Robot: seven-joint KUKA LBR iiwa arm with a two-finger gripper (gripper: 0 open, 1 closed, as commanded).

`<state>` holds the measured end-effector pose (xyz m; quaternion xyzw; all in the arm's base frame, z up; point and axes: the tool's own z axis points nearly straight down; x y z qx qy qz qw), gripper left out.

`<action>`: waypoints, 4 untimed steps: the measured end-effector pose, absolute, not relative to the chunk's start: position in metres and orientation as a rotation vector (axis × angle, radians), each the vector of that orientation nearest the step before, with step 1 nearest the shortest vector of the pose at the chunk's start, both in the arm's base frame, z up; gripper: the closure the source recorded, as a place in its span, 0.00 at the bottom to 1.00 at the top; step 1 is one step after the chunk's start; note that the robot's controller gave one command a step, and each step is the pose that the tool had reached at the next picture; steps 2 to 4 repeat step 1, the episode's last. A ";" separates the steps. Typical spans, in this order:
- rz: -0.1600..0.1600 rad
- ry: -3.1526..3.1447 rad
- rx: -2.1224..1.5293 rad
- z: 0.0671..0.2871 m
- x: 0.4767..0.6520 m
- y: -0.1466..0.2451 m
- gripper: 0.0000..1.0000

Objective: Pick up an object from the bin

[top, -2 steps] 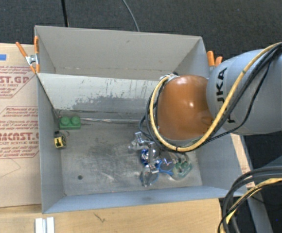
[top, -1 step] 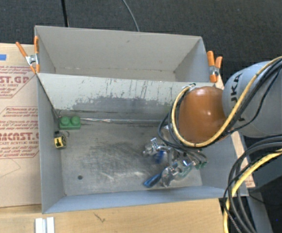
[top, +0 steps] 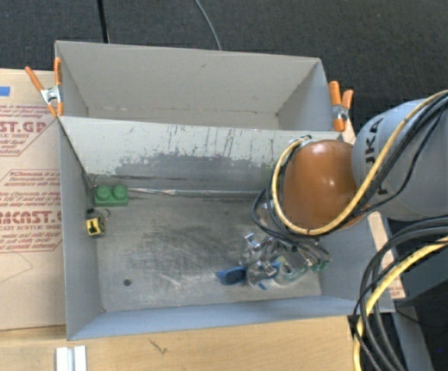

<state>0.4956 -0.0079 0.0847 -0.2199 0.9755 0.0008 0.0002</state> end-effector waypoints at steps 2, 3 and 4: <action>-0.002 3.047 -0.728 0.222 0.497 -0.004 1.00; -0.002 3.047 -0.728 0.222 0.497 -0.004 1.00; -0.002 3.047 -0.728 0.222 0.497 -0.004 1.00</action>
Offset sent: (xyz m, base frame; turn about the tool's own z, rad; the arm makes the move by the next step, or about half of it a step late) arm 0.0000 0.0031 0.1331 -0.0254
